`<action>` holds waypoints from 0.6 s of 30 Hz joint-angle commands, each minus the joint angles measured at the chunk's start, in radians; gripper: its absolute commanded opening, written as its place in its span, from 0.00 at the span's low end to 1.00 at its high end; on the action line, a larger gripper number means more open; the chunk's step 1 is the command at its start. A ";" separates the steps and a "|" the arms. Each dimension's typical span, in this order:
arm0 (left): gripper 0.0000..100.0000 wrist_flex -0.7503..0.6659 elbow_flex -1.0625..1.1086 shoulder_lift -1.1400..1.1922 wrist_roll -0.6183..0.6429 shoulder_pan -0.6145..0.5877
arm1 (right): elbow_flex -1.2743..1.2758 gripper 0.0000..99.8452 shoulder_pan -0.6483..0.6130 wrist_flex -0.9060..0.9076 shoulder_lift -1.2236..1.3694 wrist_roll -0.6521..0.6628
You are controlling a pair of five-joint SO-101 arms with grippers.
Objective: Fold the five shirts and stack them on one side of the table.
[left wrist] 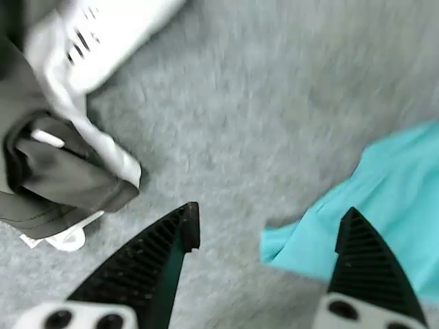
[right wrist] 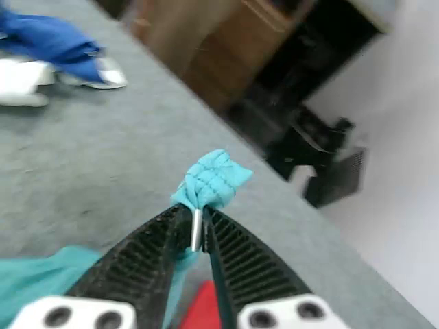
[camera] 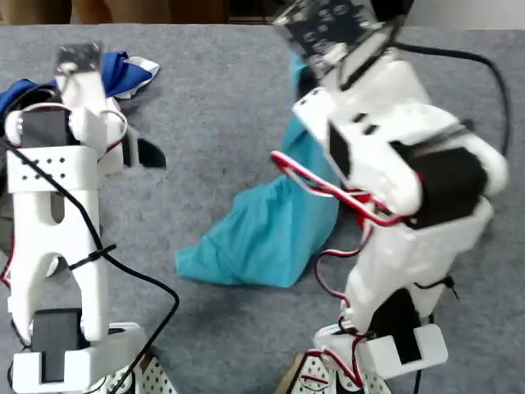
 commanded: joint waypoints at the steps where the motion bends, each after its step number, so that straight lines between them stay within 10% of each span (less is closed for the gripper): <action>1: 0.32 -0.015 -0.166 -0.002 0.137 -0.055 | 0.076 0.01 -0.107 0.009 -0.019 -0.011; 10: 0.32 -0.020 -0.180 0.007 0.298 -0.186 | 0.275 0.01 -0.205 0.017 -0.148 0.028; 18: 0.32 -0.020 -0.126 0.179 0.298 0.005 | 0.510 0.01 -0.177 0.008 -0.590 0.092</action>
